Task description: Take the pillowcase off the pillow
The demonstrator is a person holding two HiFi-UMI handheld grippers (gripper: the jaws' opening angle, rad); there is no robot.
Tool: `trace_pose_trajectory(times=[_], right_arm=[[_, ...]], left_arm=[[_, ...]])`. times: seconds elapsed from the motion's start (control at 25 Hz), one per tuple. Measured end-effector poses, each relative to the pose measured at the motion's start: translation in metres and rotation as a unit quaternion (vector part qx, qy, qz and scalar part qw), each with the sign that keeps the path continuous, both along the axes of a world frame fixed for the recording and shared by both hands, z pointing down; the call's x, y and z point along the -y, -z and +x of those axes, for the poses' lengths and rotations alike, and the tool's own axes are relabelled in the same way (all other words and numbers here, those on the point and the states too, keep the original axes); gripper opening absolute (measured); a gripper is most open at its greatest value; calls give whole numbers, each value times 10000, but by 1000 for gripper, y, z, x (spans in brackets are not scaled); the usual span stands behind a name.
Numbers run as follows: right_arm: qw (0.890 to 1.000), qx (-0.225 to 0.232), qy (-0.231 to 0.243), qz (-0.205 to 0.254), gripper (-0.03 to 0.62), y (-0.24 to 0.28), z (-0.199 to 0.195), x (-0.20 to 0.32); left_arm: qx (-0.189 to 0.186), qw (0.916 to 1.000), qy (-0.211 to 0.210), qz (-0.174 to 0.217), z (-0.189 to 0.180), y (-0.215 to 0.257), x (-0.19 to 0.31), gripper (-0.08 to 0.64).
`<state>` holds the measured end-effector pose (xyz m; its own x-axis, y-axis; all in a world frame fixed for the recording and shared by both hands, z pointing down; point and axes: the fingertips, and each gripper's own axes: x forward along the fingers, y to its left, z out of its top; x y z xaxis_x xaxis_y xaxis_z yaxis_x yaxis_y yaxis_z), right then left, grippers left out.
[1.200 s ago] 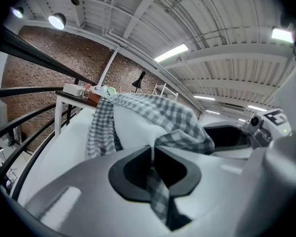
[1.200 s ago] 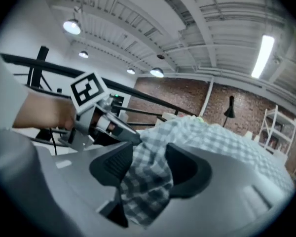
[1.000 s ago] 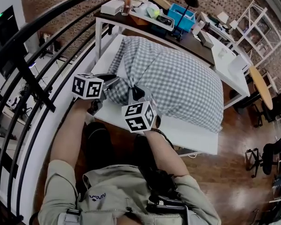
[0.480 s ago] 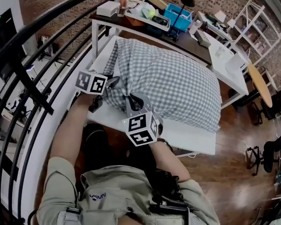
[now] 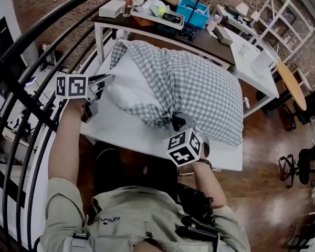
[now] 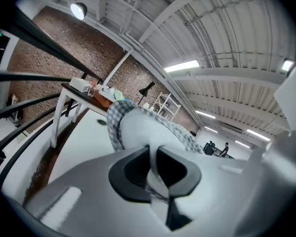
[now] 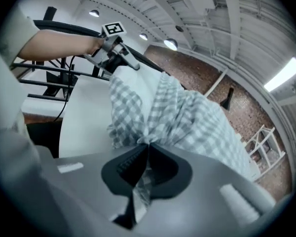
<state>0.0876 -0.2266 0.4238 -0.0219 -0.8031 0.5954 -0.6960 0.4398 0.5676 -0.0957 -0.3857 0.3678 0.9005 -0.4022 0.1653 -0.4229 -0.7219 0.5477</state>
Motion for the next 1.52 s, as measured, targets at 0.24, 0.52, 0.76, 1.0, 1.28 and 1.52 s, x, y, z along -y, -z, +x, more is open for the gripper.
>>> trace_pose_trajectory(times=[0.24,0.52,0.76,1.0,1.28,1.52], right_arm=[[9985,263,197,-434,11,-15,-9,-7],[9545,2620,1424,26,58,113,-59,-4],[9499,2608,1270,1167,98,203,-65,114],[9789,1937,631,164,187,149,-84,243],[9941,870,305,-575,20,88,-83,269],[9971,358,-32,666,8,154,-48,293]], left_arm=[[-100,9991,-404,39,-6,-38,-49,66],[-83,9895,292,1413,-25,59,-38,158],[1133,9861,737,970,4,32,50,207],[653,9978,33,-117,38,-17,67,246],[1540,9751,-255,1577,56,1,33,38],[1697,9471,41,2724,41,36,-3,28]])
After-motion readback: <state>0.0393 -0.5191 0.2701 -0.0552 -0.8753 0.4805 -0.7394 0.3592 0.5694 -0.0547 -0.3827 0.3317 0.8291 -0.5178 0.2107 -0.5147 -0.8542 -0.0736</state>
